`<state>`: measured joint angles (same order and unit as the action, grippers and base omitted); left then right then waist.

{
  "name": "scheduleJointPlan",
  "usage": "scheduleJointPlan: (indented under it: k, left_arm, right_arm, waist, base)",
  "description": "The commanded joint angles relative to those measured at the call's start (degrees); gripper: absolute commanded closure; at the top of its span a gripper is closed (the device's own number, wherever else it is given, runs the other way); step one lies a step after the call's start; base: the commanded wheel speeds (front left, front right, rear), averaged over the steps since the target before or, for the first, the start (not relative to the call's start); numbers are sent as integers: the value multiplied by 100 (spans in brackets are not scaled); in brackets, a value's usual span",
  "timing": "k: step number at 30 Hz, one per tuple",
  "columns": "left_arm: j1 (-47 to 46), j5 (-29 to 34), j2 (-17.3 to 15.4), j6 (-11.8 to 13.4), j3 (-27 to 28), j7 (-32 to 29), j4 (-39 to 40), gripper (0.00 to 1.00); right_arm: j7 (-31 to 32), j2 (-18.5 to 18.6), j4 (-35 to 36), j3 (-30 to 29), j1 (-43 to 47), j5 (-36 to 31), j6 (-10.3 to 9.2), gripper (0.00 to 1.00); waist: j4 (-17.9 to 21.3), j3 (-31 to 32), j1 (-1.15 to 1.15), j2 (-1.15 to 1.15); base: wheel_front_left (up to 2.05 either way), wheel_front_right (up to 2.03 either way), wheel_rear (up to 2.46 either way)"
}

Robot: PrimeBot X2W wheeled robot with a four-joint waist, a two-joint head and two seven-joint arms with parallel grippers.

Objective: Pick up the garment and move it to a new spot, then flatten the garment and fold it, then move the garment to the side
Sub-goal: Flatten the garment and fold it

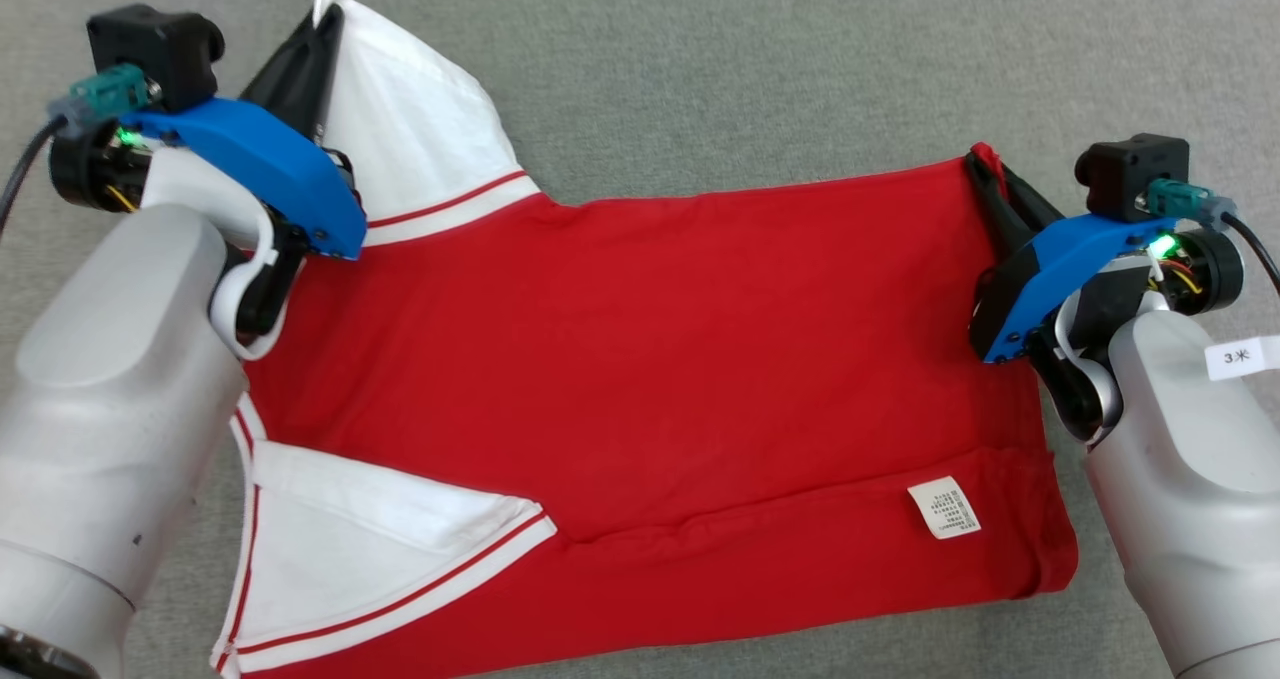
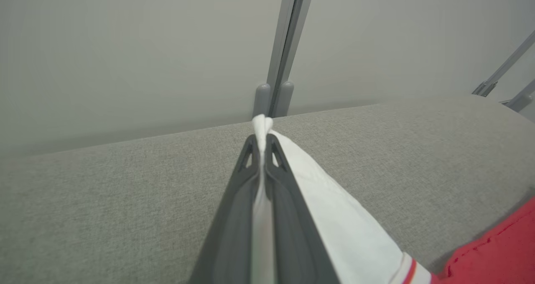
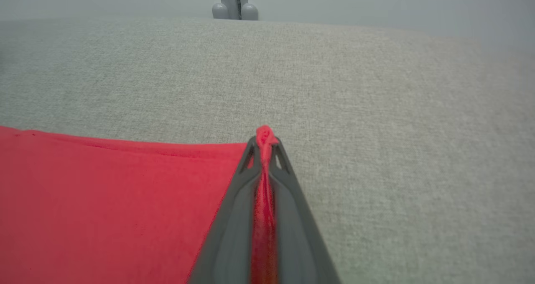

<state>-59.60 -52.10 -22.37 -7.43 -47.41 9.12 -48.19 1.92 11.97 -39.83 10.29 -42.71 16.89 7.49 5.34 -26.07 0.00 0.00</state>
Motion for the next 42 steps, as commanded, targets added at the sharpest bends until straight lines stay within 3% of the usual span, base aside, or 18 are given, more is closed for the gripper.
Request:
scheduleJointPlan:
  k: [1,12,29,35,42]
  left_arm:
    - [114,-61,26,-5,-28,97,57,100]
    - [803,-197,-137,8,-17,541,910,100]
    - [2889,-113,-682,810,467,610,3401,100]
    - [3385,-183,-852,991,553,612,3821,100]
    - [3836,-254,-821,1080,580,612,4004,100]
  right_arm:
    - [-94,53,-39,-25,-18,-25,1,100]
    - [-714,127,-290,-48,399,-23,1,100]
    - [-1377,252,-526,-36,876,71,1,100]
    - [-1546,303,-511,-37,1022,77,1,100]
    - [-1686,249,-319,-129,1436,94,1,100]
  waist:
    - [-30,56,0,0]
    - [-299,517,0,0]
    - [-551,910,0,0]
    - [-617,1032,0,0]
    - [-642,1240,0,0]
  base:
    - [0,0,0]
    - [0,0,0]
    - [0,0,0]
    - [0,0,0]
    - [0,0,0]
